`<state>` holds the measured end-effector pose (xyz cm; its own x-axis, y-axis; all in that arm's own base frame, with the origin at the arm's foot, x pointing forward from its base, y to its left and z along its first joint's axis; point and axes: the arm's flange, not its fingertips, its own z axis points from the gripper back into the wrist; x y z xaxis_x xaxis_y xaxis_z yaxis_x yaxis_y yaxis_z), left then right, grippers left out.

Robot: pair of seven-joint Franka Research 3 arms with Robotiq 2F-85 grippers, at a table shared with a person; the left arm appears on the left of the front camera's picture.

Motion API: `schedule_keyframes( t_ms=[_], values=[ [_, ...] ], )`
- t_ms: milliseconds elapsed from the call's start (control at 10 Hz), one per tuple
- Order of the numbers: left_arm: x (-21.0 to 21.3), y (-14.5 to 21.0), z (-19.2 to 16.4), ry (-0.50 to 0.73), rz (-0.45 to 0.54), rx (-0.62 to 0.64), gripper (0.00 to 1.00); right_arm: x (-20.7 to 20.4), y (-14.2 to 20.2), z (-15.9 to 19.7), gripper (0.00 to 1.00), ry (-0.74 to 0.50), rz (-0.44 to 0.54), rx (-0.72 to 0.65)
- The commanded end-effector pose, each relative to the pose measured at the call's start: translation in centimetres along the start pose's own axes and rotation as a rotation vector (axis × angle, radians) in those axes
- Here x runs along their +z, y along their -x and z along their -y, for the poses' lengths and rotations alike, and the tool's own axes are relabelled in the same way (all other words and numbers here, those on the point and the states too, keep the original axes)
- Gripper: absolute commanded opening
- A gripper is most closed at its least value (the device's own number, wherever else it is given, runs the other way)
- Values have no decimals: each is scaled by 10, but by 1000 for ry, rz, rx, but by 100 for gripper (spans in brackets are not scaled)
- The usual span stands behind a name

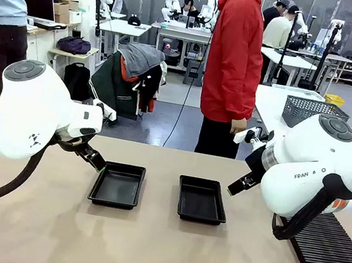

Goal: Inspect and transfer BCBs to ESD trays.
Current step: Pick up the Blank PCB from the PCB Rack and place it in the left ESD tray.

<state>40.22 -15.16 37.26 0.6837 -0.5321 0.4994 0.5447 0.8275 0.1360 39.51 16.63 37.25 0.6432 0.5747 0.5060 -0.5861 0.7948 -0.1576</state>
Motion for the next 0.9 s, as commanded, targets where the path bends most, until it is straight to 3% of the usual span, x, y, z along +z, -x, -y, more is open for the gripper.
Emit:
schedule_keyframes(
  t_ms=[0,800],
  values=[
    [0,0,0,0,0,0,100,0,0,0,100,0,0,0],
    [0,0,0,0,0,0,100,0,0,0,100,0,0,0]
  ],
)
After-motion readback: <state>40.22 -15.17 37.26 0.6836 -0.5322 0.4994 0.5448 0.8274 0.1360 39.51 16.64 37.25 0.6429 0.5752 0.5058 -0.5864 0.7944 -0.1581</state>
